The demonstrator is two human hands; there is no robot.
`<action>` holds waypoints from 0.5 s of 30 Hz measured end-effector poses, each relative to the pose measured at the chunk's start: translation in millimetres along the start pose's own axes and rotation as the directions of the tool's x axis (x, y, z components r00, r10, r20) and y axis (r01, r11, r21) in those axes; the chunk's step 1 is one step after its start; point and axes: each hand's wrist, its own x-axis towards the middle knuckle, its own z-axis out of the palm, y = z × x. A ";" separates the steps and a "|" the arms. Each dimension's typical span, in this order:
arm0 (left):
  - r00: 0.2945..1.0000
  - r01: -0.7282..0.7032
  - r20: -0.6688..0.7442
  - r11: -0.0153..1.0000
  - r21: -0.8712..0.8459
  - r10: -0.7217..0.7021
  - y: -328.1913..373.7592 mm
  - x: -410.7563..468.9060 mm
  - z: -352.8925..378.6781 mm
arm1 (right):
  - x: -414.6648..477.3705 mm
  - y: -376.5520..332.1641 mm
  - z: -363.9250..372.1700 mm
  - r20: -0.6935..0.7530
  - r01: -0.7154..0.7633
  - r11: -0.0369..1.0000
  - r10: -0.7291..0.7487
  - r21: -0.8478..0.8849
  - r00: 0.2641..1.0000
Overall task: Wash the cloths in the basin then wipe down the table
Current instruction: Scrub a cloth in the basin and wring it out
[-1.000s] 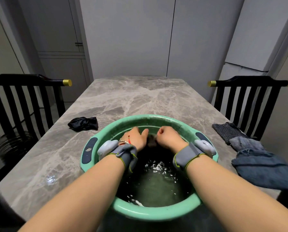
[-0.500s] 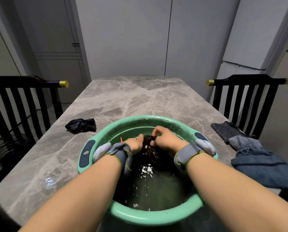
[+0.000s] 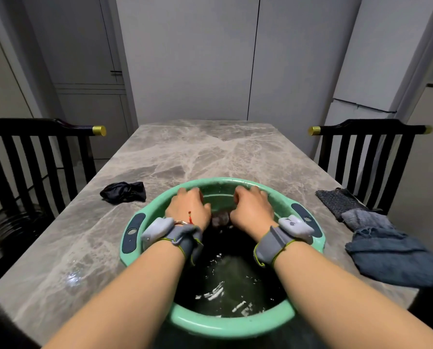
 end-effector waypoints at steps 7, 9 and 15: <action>0.844 -0.190 0.534 0.956 0.221 0.044 -30.0 -13.8 68.4 | -7.0 15.9 22.2 0.622 0.188 0.917 0.079 -0.351 0.779; 0.904 -0.238 0.417 0.922 0.304 0.096 -48.8 2.9 108.1 | -6.0 11.1 29.2 0.550 0.123 0.887 0.163 -0.446 0.819; 0.913 0.181 0.400 0.959 -0.218 -0.082 6.4 -1.2 33.6 | 9.7 -4.6 11.6 0.372 -0.104 0.943 -0.022 0.315 0.928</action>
